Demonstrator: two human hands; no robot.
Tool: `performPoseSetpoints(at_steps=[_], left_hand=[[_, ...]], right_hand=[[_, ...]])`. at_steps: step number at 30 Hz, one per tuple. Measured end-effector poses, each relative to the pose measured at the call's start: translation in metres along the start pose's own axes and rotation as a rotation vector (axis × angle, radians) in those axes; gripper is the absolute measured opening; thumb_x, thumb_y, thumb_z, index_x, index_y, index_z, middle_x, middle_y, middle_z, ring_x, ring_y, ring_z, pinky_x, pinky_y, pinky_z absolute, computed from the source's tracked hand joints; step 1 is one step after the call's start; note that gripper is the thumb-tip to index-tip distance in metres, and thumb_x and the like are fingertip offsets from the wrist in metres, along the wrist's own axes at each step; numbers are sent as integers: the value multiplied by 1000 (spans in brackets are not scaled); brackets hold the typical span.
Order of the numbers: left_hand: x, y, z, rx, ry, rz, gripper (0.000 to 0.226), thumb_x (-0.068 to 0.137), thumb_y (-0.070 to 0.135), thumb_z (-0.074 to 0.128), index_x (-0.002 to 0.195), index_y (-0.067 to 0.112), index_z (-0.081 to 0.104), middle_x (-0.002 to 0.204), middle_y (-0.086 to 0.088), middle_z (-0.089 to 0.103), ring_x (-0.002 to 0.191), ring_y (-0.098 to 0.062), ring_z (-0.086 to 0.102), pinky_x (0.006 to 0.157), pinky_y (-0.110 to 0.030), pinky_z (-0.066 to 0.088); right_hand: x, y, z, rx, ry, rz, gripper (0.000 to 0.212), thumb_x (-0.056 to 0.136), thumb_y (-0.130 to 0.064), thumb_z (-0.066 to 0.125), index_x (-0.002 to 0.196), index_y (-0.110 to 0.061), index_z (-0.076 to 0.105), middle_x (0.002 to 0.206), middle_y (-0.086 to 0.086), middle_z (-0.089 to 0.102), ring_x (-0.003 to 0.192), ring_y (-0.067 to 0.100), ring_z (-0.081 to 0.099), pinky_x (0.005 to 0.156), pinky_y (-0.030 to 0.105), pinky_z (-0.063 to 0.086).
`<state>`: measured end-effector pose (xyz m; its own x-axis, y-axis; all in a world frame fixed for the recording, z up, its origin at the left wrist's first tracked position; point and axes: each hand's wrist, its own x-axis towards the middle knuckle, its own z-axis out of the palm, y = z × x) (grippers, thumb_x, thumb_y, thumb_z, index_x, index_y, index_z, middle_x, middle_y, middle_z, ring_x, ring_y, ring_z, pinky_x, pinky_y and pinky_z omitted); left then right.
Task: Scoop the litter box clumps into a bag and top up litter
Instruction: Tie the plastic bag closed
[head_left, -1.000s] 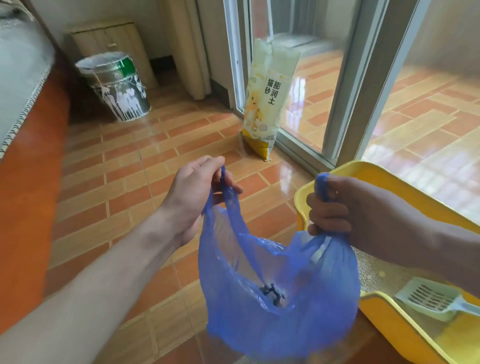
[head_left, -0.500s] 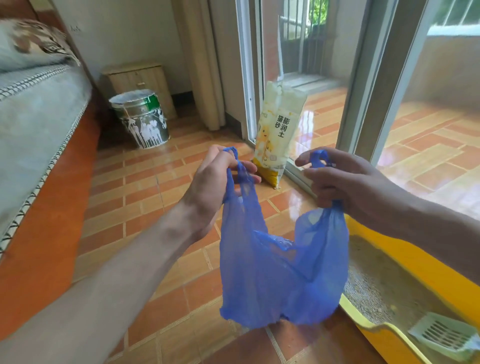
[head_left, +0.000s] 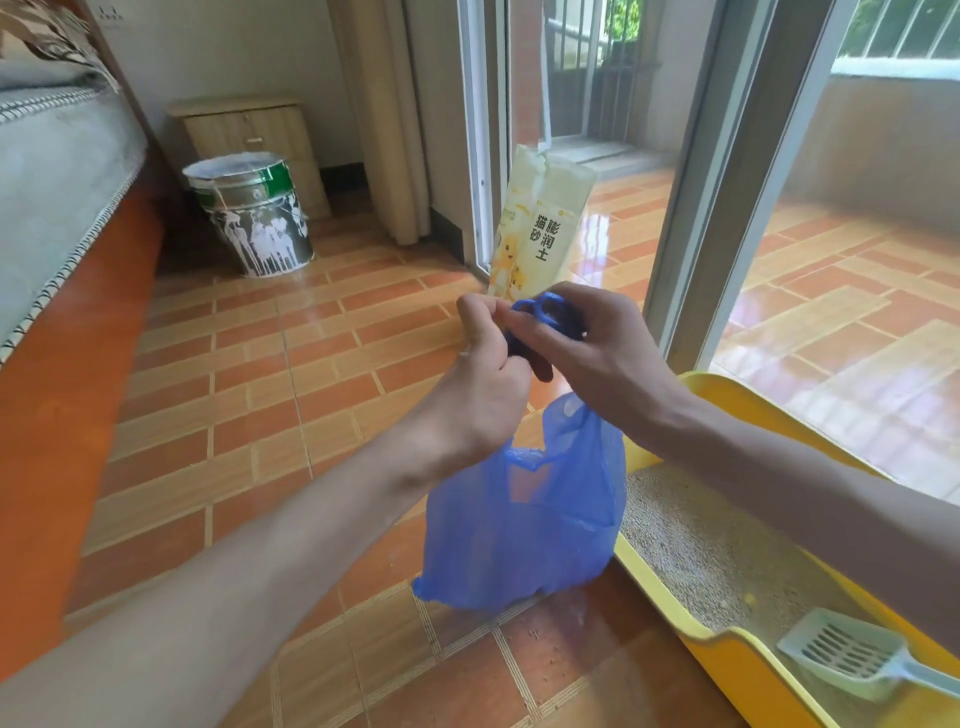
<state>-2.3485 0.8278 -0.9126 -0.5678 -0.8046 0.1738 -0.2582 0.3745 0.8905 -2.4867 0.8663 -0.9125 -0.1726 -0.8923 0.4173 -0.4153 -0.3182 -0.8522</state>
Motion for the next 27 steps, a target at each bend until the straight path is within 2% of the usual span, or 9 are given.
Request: performPoseSetpoints(at_steps=[5, 7, 11, 13, 15, 18, 20, 23, 27], left_hand=[[2, -13, 6, -180, 191, -81, 27, 102, 16, 56, 117, 15, 33, 91, -3, 71, 76, -9, 65, 72, -20, 53], [3, -31, 2, -38, 154, -93, 25, 97, 33, 65, 113, 18, 51, 90, -2, 73, 83, -16, 67, 82, -33, 55], [-4, -51, 5, 95, 67, 0, 28, 101, 33, 64, 84, 10, 69, 79, -8, 62, 74, -11, 51, 69, -29, 41], [-5, -48, 9, -18, 122, -59, 35, 107, 26, 54, 75, 17, 66, 75, 3, 61, 71, -6, 55, 70, -24, 42], [-1, -47, 12, -302, 138, -167, 45, 110, 25, 45, 70, 21, 63, 69, 3, 63, 77, -14, 68, 79, -33, 51], [4, -49, 17, -507, 169, -247, 33, 111, 20, 38, 81, 14, 49, 52, 4, 40, 48, -18, 58, 69, -40, 55], [6, -49, 22, -405, 168, -266, 23, 108, 15, 39, 87, 13, 50, 48, 8, 36, 37, -12, 39, 55, -33, 50], [3, -45, 28, -72, 109, -186, 19, 104, 15, 46, 87, 21, 51, 60, 8, 44, 44, -8, 42, 48, -25, 40], [-9, -31, 29, 156, -56, -118, 19, 97, 14, 48, 84, 28, 44, 61, 9, 41, 46, -5, 40, 54, -26, 36]], right_hand=[[7, 3, 9, 32, 106, 35, 41, 95, -14, 67, 64, -16, 41, 52, -11, 38, 51, 11, 35, 51, 24, 33], [10, 4, 11, 55, 126, 64, 41, 94, -14, 66, 64, -18, 38, 58, -5, 34, 53, 11, 29, 50, 23, 30], [10, 10, 12, 54, 91, 113, 25, 96, -15, 63, 74, -9, 52, 52, -12, 36, 47, 8, 33, 47, 22, 31], [7, 13, 11, 77, 69, 136, 17, 98, -18, 63, 85, -7, 59, 50, -15, 39, 45, 6, 37, 46, 20, 32], [5, 15, 6, 116, 96, 164, 23, 98, -27, 65, 105, -6, 62, 52, -14, 44, 47, 8, 39, 47, 24, 33], [2, 17, -2, 37, 103, 125, 37, 101, -34, 60, 102, 3, 58, 64, 3, 40, 59, 19, 35, 53, 39, 28], [1, 15, -4, -19, 22, 81, 41, 106, -30, 50, 93, 8, 57, 64, 7, 36, 56, 19, 32, 52, 38, 26], [2, 4, -4, -145, -216, -6, 40, 109, -26, 41, 87, 1, 60, 60, -6, 43, 52, 13, 36, 51, 27, 32], [4, -3, -6, -702, -354, -358, 32, 107, -31, 44, 93, -11, 64, 87, 1, 50, 73, 12, 46, 67, 26, 34]])
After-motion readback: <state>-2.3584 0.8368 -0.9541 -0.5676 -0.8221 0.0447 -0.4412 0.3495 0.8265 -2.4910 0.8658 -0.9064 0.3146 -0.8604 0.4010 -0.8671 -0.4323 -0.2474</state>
